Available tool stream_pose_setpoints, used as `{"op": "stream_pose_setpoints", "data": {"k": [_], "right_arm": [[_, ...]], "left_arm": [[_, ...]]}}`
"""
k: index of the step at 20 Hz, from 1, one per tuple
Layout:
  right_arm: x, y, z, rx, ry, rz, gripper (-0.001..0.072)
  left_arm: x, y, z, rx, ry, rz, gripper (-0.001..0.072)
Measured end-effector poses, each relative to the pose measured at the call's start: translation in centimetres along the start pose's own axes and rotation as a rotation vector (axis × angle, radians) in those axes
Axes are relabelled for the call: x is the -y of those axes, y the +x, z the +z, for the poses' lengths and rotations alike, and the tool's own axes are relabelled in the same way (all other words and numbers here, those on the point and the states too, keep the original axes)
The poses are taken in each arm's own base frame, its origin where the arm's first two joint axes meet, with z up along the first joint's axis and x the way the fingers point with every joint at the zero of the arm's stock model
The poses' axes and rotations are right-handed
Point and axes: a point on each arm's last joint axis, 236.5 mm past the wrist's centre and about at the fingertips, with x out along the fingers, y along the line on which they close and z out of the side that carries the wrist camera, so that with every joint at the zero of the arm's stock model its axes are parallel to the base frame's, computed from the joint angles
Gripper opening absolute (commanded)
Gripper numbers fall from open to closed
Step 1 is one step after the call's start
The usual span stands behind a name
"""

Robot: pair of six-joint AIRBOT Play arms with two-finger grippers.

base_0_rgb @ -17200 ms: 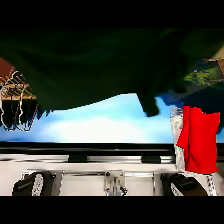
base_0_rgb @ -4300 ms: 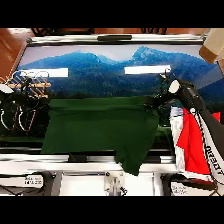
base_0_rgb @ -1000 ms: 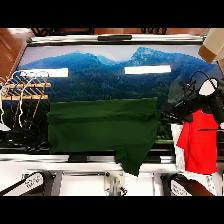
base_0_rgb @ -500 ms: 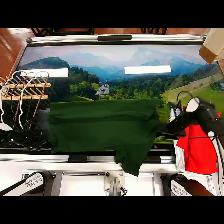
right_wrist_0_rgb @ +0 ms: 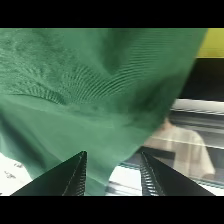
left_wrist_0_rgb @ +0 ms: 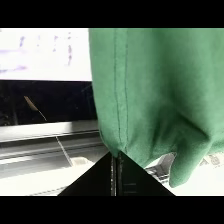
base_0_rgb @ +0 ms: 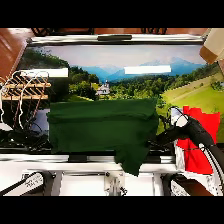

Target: Fold the shirts.

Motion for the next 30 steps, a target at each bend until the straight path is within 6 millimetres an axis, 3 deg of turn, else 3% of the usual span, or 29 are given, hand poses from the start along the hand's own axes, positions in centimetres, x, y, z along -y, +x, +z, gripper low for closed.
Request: {"op": "stream_pose_setpoints", "data": {"k": [7,19,20,24,27,30], "right_arm": [[-0.3,0.5,-0.2,0.0,0.01,0.022,0.0465],[1.0,1.1,-0.5,-0.005,0.002,-0.021,0.0462],[1.0,1.3,-0.6,-0.006,0.004,-0.015,0.0433],[0.9,1.8,0.1,0.028,0.015,0.003,0.0082],[-0.2,1.6,1.0,0.067,0.007,0.044,0.0075],[-2.9,-0.5,2.8,0.124,-0.091,0.109,0.0075]], "left_arm": [[0.1,0.0,-0.4,-0.017,0.01,-0.006,0.0034],[0.6,0.0,-1.1,-0.047,0.029,-0.027,0.0034],[0.6,0.0,-1.1,-0.047,0.029,-0.027,0.0034],[0.6,0.0,-1.1,-0.047,0.031,-0.027,0.0034],[0.6,-0.2,-0.9,-0.042,0.047,-0.025,0.0033],[0.8,-1.8,0.5,-0.009,0.077,-0.014,0.0033]]}}
